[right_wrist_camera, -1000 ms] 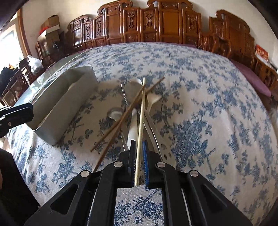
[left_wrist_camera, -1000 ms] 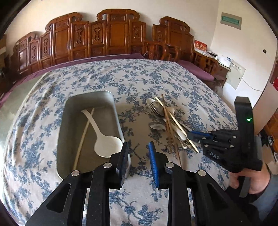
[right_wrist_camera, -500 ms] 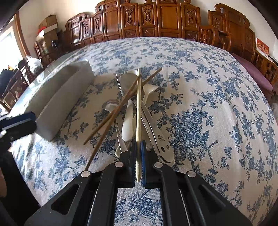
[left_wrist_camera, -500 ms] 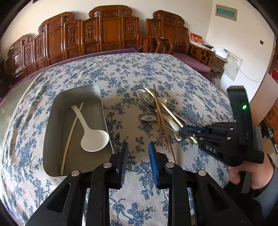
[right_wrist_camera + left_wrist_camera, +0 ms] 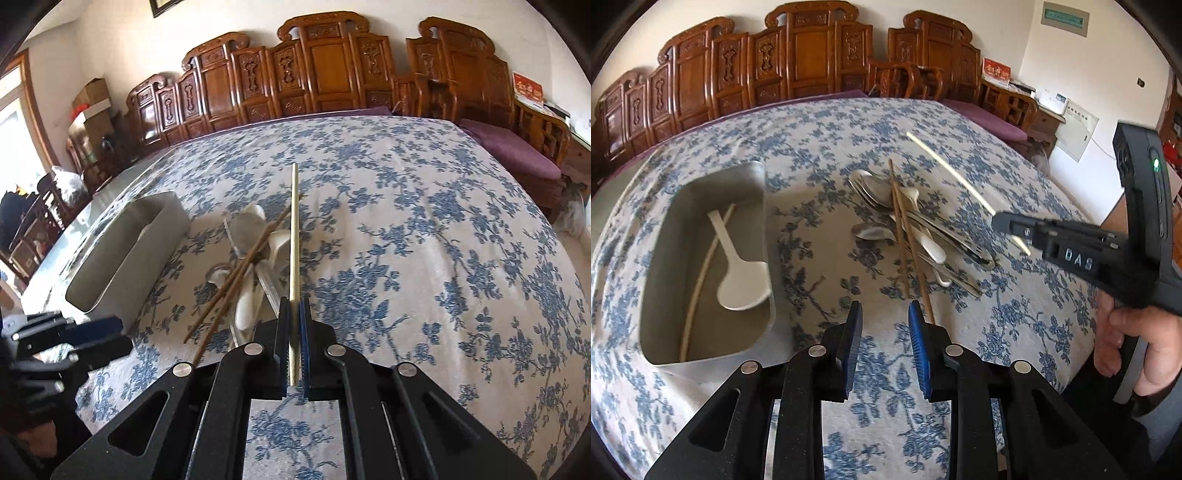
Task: Organize utensils
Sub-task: 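Grasp a wooden chopstick from the pile with the right tool, then grasp another wooden chopstick with the left tool while the right tool holds its chopstick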
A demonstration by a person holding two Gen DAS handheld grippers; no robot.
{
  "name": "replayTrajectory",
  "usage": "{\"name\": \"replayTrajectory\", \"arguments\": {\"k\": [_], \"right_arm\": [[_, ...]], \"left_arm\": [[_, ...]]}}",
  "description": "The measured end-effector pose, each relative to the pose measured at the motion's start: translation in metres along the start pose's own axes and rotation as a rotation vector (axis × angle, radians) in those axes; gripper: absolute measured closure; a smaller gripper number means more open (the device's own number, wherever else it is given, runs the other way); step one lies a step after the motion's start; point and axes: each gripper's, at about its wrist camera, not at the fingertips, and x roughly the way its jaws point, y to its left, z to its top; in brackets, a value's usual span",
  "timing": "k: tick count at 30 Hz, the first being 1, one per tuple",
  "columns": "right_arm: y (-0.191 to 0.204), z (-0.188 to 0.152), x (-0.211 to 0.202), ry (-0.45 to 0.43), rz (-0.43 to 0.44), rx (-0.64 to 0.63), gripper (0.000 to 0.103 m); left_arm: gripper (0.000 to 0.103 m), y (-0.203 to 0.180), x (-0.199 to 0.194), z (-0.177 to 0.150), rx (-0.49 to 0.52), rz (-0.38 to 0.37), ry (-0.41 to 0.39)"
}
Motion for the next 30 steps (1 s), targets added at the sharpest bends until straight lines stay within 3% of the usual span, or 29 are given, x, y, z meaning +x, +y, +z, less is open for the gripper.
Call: {"name": "replayTrajectory", "arguments": {"k": [17,19,21,30], "right_arm": [[-0.003,-0.004,0.0,-0.002,-0.023,-0.002,0.097],[-0.002,-0.004,0.001,0.003,-0.023,-0.004,0.097],[0.0,-0.005,0.002,0.006,-0.025,-0.011,0.097],[0.003,-0.003,0.001,-0.005,-0.022,-0.013,0.097]], "left_arm": [[0.079,-0.035,0.041,-0.009,0.05,-0.001,0.089],[0.083,-0.037,0.045,-0.01,0.057,0.01,0.092],[0.097,-0.038,0.046,-0.01,0.072,0.019,0.09],[0.099,-0.026,0.02,-0.006,0.059,0.007,0.032]]}}
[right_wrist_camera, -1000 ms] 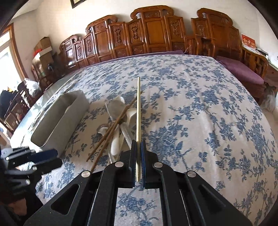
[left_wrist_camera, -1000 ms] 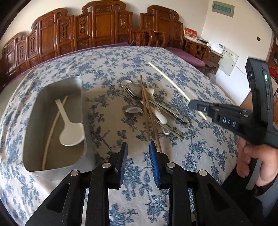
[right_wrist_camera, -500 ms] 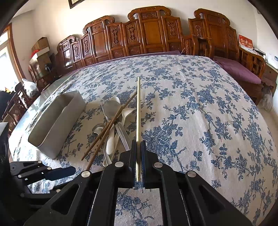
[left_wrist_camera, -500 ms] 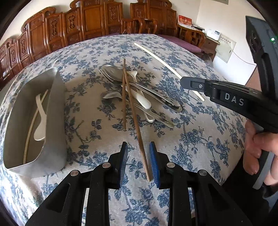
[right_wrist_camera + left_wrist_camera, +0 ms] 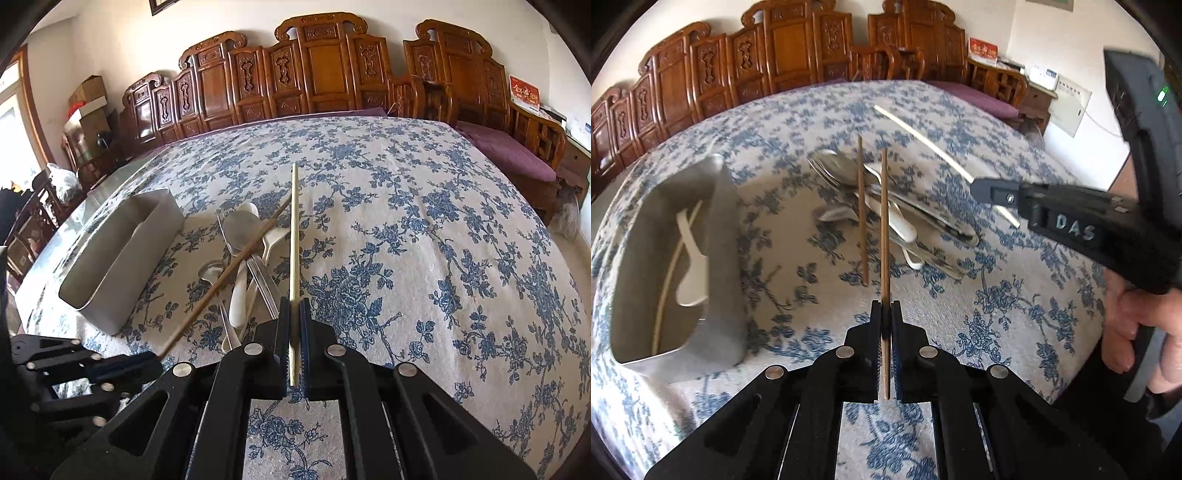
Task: Organize utensils
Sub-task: 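Grasp another wooden chopstick with the left tool while the right tool holds its chopstick, then carry the chopstick into the grey tray and open the left tool while the right tool holds its chopstick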
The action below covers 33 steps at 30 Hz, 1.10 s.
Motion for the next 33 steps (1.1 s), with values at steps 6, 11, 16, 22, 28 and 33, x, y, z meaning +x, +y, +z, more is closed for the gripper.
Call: {"name": "replayTrajectory", "arguments": {"k": [6,11,16,22,28,33], "right_arm": [[0.006,0.002,0.001,-0.003,0.01,-0.01,0.097],[0.016,0.003,0.001,-0.007,0.027,-0.028,0.097],[0.025,0.003,0.002,-0.003,0.038,-0.045,0.097],[0.034,0.001,0.001,-0.003,0.048,-0.062,0.097],[0.04,-0.001,0.0,-0.003,0.058,-0.073,0.097],[0.045,-0.001,0.002,-0.001,0.066,-0.08,0.097]], "left_arm": [[0.099,0.013,-0.021,0.002,-0.023,0.006,-0.052],[0.099,0.027,-0.04,0.003,-0.039,0.022,-0.093],[0.099,0.042,-0.052,0.003,-0.049,0.043,-0.106],[0.099,0.064,-0.066,0.004,-0.07,0.056,-0.124],[0.099,0.093,-0.077,0.004,-0.105,0.105,-0.137],[0.099,0.116,-0.077,0.003,-0.15,0.13,-0.119]]}}
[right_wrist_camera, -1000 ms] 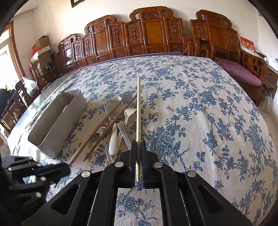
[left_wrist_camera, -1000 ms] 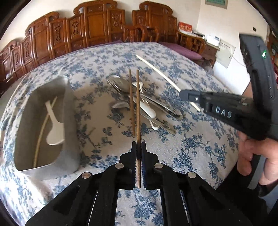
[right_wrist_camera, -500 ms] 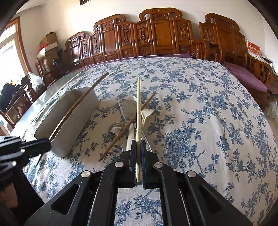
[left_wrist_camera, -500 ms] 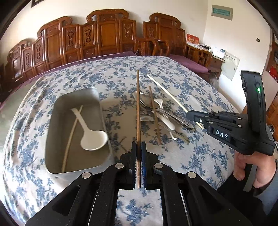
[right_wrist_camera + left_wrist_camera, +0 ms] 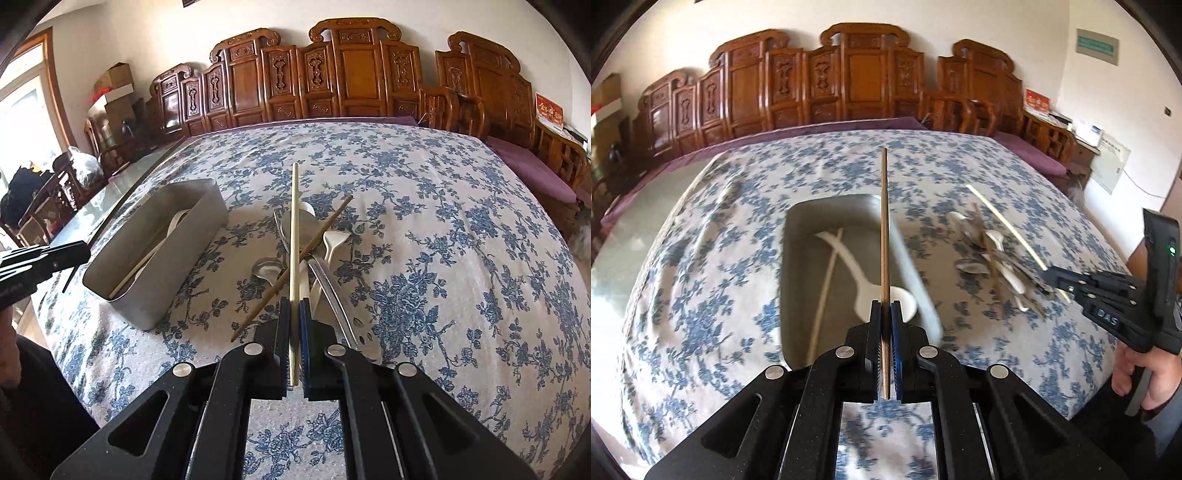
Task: Organize utensils
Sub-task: 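Carry the chopstick into the grey tray and open the left tool while the right tool holds its chopstick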
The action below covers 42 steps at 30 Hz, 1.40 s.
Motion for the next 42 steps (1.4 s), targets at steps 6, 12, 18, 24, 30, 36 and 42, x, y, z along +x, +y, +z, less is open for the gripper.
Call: {"name": "replayTrajectory", "arguments": {"k": [6,12,18,24,30,36,42], "right_arm": [[0.004,0.0,0.001,0.001,0.004,-0.01,0.097],[0.005,-0.001,0.001,0.002,0.002,-0.014,0.097],[0.006,-0.001,0.001,0.002,0.0,-0.018,0.097],[0.017,0.001,0.0,-0.001,0.016,-0.043,0.097],[0.037,0.006,-0.001,-0.005,0.052,-0.069,0.097],[0.063,0.014,-0.003,-0.004,0.09,-0.104,0.097],[0.084,0.024,0.0,0.005,0.129,-0.101,0.097]], "left_arm": [[0.099,0.016,0.008,-0.002,-0.025,0.019,0.043],[0.099,0.024,0.017,-0.007,-0.035,0.035,0.084],[0.099,0.028,0.025,-0.007,-0.038,0.06,0.102],[0.099,0.038,0.033,-0.002,-0.068,0.078,0.112],[0.099,0.041,0.037,0.001,-0.081,0.089,0.108],[0.097,0.045,0.036,0.004,-0.093,0.118,0.093],[0.085,0.053,0.022,0.009,-0.117,0.114,0.045]]}}
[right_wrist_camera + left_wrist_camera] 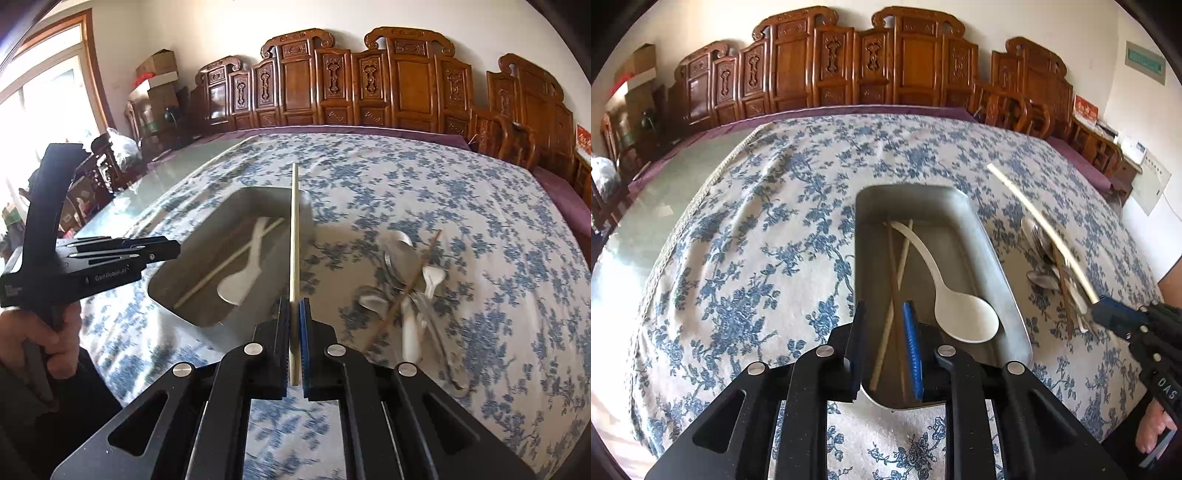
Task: Organize utensils
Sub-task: 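Carry the chopstick into the grey tray and open the left tool while the right tool holds its chopstick, then lower the chopstick into the grey tray and open the right tool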
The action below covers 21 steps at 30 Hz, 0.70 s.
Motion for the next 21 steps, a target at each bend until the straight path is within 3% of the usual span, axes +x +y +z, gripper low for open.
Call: {"name": "replayTrajectory", "arguments": {"k": [8,21], "right_arm": [[0.029,0.022,0.024,0.043,0.075,0.028,0.097],[0.051,0.037,0.07,0.136,0.095,0.078,0.097]], "left_arm": [[0.085,0.021,-0.018,0.005,-0.03,0.011,-0.049],[0.085,0.042,-0.028,0.008,-0.068,0.023,-0.078]]}}
